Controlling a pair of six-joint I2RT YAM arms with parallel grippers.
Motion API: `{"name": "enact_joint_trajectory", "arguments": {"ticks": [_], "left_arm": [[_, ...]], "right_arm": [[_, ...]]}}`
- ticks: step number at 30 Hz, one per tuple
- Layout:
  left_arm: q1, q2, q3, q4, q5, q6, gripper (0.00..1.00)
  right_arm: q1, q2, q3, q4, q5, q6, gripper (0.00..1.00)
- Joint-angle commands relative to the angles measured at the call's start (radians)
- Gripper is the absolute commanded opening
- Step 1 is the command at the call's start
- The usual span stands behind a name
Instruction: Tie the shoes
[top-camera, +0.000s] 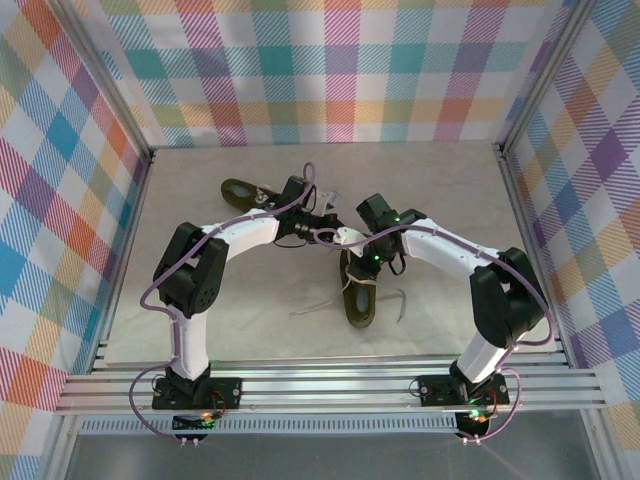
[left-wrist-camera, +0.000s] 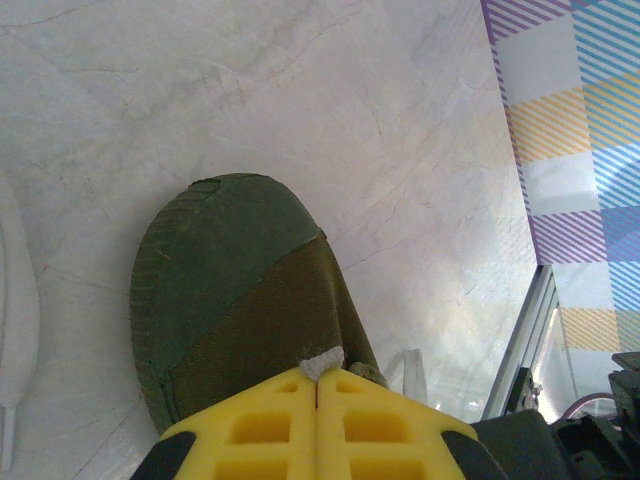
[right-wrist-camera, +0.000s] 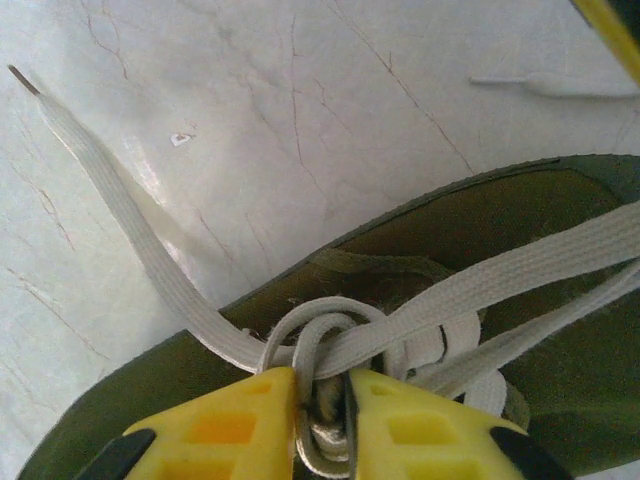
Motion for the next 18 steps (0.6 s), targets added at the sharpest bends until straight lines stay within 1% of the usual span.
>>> {"name": "enact_joint_trajectory", "arguments": {"ticks": [1,4,11,18], "left_arm": [[0.005,0.012,0.002,0.022,0.015,-0.007,0.0],[0.005,0.013,0.005,0.019,0.013,-0.006,0.0],[0.006,0.016,0.01,0.018,0.015,-0.004,0.0],[0.005,0.015,0.002,0.021,0.018,-0.004,0.0]], "right_arm": [[0.006,0.014,0.016,-0.029,0.005,0.008,0.1],[0.006,-0.01,0.005,-0.021,-0.007,0.013,0.01],[0.003,-0.07,-0.002,-0.015,-0.076,0.058,0.0],[-0.003,-0.074,-0.011,-0.044,-0.132,0.063,0.0]]}}
